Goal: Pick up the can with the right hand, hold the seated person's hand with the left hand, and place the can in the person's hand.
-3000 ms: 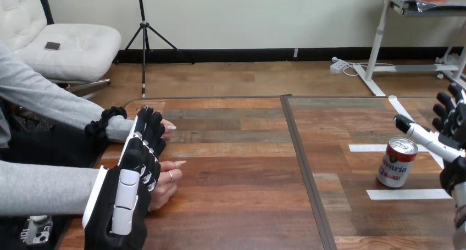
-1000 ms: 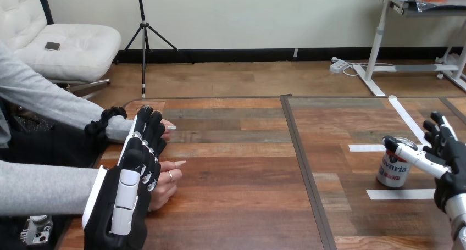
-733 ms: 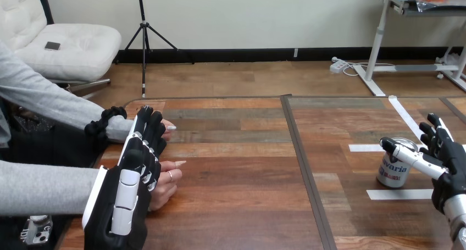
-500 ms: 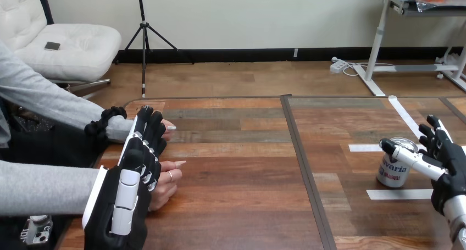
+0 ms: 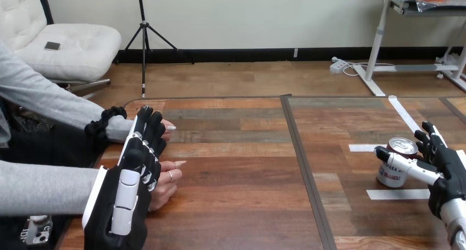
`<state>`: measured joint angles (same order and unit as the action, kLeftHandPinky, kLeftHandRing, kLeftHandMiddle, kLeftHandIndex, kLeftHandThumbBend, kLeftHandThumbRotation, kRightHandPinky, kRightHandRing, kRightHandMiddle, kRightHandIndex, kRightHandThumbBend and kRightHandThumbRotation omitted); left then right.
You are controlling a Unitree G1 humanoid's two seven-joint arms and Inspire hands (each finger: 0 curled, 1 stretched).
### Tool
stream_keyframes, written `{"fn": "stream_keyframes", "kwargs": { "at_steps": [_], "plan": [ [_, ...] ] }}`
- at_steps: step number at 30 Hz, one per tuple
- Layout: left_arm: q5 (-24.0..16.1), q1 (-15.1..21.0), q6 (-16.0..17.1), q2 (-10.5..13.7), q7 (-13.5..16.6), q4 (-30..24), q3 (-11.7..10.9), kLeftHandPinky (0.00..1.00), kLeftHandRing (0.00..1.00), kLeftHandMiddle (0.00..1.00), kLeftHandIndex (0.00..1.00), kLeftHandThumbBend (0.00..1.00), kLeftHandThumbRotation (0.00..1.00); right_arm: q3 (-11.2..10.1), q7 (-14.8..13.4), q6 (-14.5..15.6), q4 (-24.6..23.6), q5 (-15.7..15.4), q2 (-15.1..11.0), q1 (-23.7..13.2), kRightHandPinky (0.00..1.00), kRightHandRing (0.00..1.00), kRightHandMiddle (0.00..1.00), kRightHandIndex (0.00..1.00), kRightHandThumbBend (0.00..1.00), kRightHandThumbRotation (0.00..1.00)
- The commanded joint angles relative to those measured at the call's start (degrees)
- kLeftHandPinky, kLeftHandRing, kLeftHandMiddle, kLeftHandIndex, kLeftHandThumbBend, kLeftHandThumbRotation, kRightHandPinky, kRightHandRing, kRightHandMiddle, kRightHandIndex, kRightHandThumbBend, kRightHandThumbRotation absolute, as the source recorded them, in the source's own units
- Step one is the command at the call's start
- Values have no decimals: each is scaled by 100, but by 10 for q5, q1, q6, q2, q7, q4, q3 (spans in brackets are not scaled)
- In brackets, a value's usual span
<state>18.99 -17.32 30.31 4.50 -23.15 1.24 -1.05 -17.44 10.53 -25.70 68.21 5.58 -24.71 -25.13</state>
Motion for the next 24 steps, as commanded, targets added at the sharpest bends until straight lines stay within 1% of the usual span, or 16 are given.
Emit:
{"fn": "stream_keyframes", "kwargs": {
  "at_steps": [1, 5, 10, 19, 24],
  "plan": [
    [11, 22, 1, -7, -3, -12, -2, 100, 100, 100, 100, 67, 93, 5, 2, 1, -4, -1, -4, -31, 100, 100, 98, 100, 100, 16],
    [11, 23, 2, -6, -3, -12, -2, 100, 100, 100, 100, 67, 93, 6, 2, 0, -3, -1, -3, -30, 100, 100, 98, 100, 100, 17],
    [10, 23, 6, -6, -3, -10, -3, 100, 100, 100, 100, 66, 93, 13, -4, 6, -4, -6, -3, -30, 100, 100, 98, 99, 100, 16],
    [9, 24, 7, -7, -2, -9, -3, 100, 100, 100, 100, 65, 93, 24, -10, 0, -1, -21, -5, -29, 100, 100, 97, 99, 100, 16],
    [11, 21, 0, -5, -3, -14, -2, 100, 100, 100, 100, 65, 93, 27, -13, 2, 0, -25, -4, -30, 100, 100, 97, 99, 100, 15]
  ]
}}
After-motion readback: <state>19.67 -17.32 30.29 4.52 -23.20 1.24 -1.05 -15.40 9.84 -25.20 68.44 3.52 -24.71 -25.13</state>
